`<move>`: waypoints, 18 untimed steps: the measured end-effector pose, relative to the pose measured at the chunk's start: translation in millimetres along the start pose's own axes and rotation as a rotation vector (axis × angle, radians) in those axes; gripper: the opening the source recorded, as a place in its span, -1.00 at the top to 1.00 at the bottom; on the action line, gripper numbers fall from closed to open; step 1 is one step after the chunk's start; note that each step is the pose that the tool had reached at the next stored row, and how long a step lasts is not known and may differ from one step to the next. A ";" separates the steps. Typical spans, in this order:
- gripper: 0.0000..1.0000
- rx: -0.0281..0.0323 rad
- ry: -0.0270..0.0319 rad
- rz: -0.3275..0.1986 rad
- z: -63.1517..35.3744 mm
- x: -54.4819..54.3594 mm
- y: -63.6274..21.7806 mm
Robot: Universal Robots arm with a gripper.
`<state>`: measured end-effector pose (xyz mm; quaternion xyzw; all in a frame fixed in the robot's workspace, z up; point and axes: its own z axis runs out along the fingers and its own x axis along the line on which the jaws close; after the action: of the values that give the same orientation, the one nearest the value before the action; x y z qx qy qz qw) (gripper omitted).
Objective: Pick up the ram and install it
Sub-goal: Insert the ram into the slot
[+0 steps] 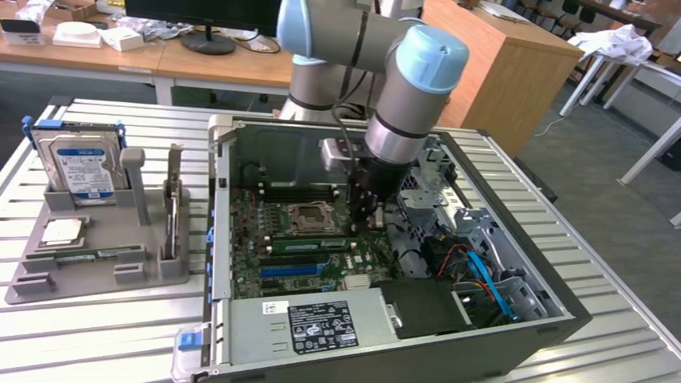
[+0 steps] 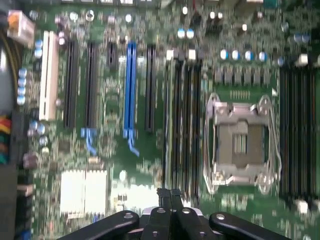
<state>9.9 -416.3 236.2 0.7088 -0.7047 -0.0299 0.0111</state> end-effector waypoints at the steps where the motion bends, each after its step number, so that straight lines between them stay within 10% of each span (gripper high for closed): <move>1: 0.80 -0.0009 0.0000 0.000 -0.3 0.1 -4.2; 18: 0.80 -0.0029 -0.0002 0.000 -23.6 -0.3 -32.9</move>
<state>44.1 -416.4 257.8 0.7087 -0.7047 -0.0310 0.0121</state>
